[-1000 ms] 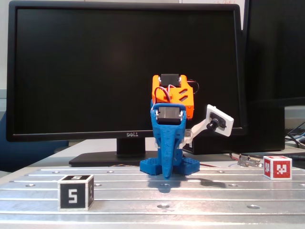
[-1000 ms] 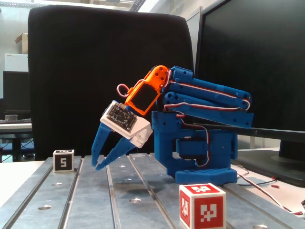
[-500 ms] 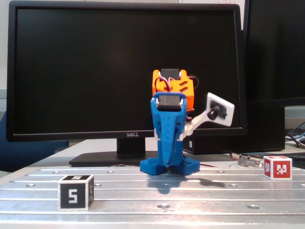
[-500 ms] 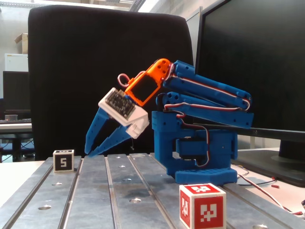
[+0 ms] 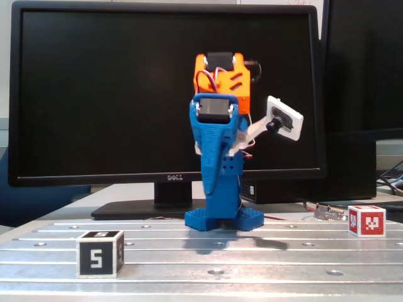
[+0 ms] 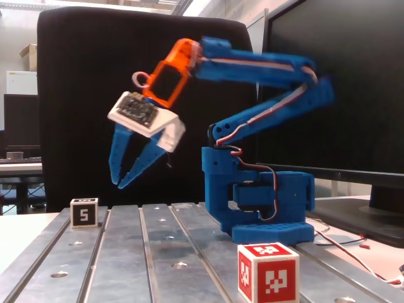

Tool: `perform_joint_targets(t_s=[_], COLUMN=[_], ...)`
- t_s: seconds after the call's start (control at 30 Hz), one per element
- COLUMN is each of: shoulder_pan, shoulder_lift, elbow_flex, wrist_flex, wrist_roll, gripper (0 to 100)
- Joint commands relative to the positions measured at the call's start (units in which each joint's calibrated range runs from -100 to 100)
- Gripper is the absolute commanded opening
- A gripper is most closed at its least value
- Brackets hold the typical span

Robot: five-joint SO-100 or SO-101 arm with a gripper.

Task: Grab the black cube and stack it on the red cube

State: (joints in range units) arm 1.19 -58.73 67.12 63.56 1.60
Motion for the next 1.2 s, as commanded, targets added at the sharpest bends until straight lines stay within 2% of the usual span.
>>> perform_joint_targets(t_s=[0.0,0.27,0.67,0.97,1.17], shoulder_pan=[3.7,10.7,16.4,18.7,18.7], shoulder_lift=[12.1,31.1,59.7,69.3,70.6], elbow_flex=[-9.2,-26.6,-56.3,-63.5,-65.9], wrist_flex=[0.1,4.3,16.2,18.1,20.2], wrist_roll=[3.1,9.5,13.4,17.9,18.3], gripper=[1,1,1,1,1])
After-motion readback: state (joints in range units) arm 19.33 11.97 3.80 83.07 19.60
